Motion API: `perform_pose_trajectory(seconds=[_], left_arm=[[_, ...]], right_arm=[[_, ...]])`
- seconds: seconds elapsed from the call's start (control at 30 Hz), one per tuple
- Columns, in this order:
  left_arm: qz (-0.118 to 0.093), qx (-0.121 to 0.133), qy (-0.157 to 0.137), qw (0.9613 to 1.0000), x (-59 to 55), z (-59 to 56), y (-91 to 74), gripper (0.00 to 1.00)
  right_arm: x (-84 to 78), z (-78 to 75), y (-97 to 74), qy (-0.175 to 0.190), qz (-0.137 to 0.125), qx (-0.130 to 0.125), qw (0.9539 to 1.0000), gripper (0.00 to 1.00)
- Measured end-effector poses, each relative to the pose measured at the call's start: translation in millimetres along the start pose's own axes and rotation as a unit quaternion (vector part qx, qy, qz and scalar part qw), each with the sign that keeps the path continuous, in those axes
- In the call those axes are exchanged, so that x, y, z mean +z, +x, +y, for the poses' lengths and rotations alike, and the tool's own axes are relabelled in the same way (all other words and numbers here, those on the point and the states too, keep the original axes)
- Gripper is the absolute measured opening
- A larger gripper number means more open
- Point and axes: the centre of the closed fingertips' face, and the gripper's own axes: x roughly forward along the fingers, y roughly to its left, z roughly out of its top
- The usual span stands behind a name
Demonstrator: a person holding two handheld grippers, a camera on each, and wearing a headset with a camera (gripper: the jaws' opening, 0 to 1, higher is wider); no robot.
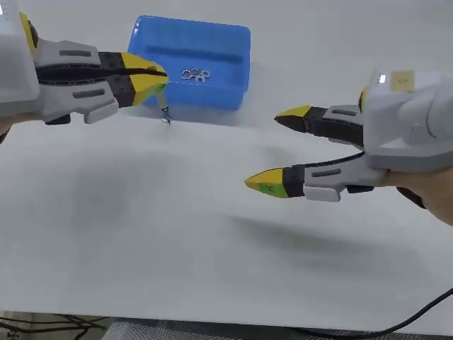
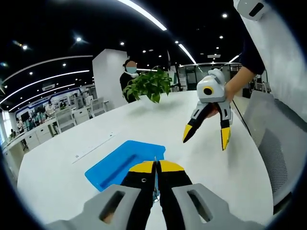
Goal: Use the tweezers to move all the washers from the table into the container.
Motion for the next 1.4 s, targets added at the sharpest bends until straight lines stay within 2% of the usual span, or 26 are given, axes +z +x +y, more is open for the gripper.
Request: perform_pose_trajectory(seconds=[0.2, 0.6, 0.67, 0.93, 1.0, 1.2, 1.4], left_arm=[[0.006, -0.004, 0.012, 0.9999, -4.5, 2.8, -2.3, 0.05], [0.002, 0.003, 0.008, 1.0000, -10.5, 3.9, -5.2, 0.05], [0.002, 0.002, 0.011, 0.9999, -4.7, -2.8, -1.5, 0.05], [-0.002, 0.004, 0.013, 0.9999, -2.4, -1.9, -3.5, 0.05], [0.002, 0.005, 0.016, 0.9998, -4.0, -1.0, -4.0, 0.05], [0.005, 0.005, 0.011, 0.9999, -7.0, -0.3, -5.9, 0.05], [0.006, -0.003, -0.008, 0.9999, -8.0, 3.6, -5.9, 0.05]], right_arm=[[1.7, 1.4, 1.6, 0.003, -0.003, 0.003, 1.0000, 0.65], [3.1, 8.7, 6.5, 0.013, -0.010, 0.011, 0.9998, 0.65], [3.2, 9.2, 6.9, 0.011, -0.009, 0.012, 0.9998, 0.65], [6.9, 12.0, 7.3, 0.008, -0.014, 0.013, 0.9998, 0.65], [6.4, 13.2, 7.9, 0.010, -0.014, 0.014, 0.9997, 0.65], [5.2, 14.7, 8.3, 0.012, -0.014, 0.016, 0.9997, 0.65], [4.2, 13.7, 8.8, 0.016, -0.014, 0.014, 0.9997, 0.64]])
